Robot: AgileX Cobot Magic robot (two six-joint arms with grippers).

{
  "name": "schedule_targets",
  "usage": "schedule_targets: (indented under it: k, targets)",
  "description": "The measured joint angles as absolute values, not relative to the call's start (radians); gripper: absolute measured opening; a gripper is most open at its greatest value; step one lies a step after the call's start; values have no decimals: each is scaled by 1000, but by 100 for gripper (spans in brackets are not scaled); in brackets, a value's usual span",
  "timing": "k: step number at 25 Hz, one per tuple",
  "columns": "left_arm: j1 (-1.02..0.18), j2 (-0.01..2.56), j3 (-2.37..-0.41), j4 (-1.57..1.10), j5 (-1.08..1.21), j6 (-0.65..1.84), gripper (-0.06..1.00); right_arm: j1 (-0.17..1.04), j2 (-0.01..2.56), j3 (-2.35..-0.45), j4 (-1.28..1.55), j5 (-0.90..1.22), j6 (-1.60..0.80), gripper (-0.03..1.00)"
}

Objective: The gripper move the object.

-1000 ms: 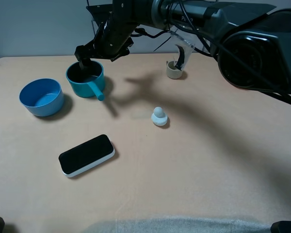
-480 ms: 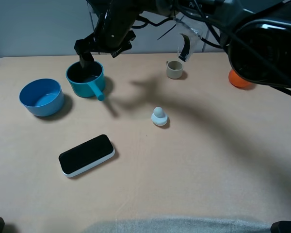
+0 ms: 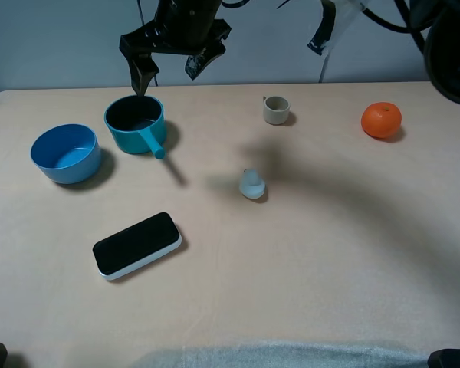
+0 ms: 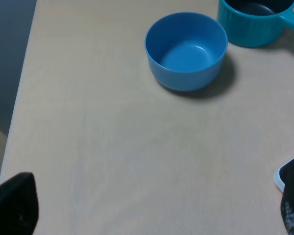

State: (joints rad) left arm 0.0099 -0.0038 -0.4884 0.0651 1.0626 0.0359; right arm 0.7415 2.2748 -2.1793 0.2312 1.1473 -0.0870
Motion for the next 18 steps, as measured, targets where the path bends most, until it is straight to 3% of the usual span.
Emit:
schedule_targets:
  k: [10,18]
  targets:
    - [10,-4,-488,65,1063,36,99,741,2156,-2153,223,1213,-102,69]
    - [10,-4,-488,65,1063,36,99,741,1983,-1981,216,1215,-103,69]
